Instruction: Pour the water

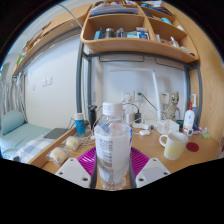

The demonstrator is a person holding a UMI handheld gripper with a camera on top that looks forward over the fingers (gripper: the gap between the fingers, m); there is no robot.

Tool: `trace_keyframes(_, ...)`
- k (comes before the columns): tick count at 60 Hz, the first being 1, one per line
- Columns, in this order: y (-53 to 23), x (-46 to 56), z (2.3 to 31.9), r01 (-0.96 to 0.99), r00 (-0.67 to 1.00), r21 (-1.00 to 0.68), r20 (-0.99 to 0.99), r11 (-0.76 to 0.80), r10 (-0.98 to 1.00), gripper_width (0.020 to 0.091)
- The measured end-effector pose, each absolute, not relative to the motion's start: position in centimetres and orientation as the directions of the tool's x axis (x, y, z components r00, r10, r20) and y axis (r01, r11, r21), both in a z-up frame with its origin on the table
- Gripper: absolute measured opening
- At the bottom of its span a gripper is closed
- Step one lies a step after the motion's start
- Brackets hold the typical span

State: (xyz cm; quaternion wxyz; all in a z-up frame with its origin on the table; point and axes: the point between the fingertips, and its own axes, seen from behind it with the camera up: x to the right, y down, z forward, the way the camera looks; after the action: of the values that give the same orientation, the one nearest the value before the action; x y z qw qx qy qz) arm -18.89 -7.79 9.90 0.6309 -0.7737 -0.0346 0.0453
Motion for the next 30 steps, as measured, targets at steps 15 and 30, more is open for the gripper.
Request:
trace_keyframes(15, -7.5, -18.9, 9.9, 0.001, 0.993, -0.982, -0.022, -0.190, 0.118, 0.0372)
trace_keyframes(30, -6.1, -17.9, 11.5, -0.177, 0.967, -0.946, -0.219, -0.272, 0.133, 0.0371)
